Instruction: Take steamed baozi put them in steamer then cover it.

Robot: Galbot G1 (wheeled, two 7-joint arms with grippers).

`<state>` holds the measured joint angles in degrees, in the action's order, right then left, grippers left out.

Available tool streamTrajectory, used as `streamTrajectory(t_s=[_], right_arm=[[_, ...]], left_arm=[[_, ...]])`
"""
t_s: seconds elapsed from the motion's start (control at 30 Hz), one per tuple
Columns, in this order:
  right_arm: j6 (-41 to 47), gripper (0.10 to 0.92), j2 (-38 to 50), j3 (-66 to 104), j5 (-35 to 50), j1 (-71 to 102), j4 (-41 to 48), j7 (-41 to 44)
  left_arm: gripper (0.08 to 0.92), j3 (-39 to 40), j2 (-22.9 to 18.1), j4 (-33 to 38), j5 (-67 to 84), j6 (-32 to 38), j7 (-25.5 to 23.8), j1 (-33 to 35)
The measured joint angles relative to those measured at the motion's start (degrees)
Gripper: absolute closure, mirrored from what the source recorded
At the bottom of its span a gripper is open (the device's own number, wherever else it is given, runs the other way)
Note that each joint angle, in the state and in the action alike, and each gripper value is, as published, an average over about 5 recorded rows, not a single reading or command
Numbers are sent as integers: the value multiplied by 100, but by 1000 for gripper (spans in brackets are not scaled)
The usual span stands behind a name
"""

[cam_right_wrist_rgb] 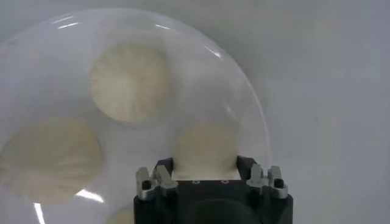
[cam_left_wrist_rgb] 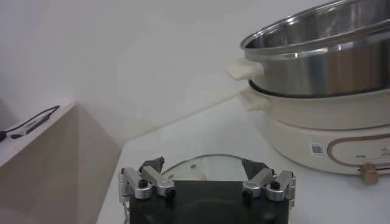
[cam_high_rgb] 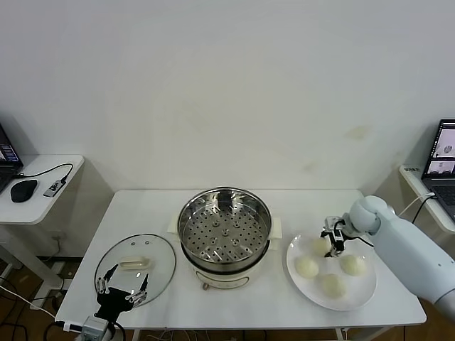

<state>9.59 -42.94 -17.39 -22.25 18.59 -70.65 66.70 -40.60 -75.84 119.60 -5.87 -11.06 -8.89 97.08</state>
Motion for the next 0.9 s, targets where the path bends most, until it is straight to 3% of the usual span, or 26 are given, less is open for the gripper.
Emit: streamTrajectory(t_s=[0.43,0.7,0.9], right_arm=[[192,397,253,-1127,1200,-1904,-454,357],[45,397,-462,-1972,2139,-3237,-55,714],[-975,397,-1343,-2391,2482,-3919,646,1115]], left_arm=[[177,-4,-19,165,-30,-61,13,71],[177,-82,-40,277,-35,-129,13,87],[177,-83,-124,256,-52,-140,35,58]])
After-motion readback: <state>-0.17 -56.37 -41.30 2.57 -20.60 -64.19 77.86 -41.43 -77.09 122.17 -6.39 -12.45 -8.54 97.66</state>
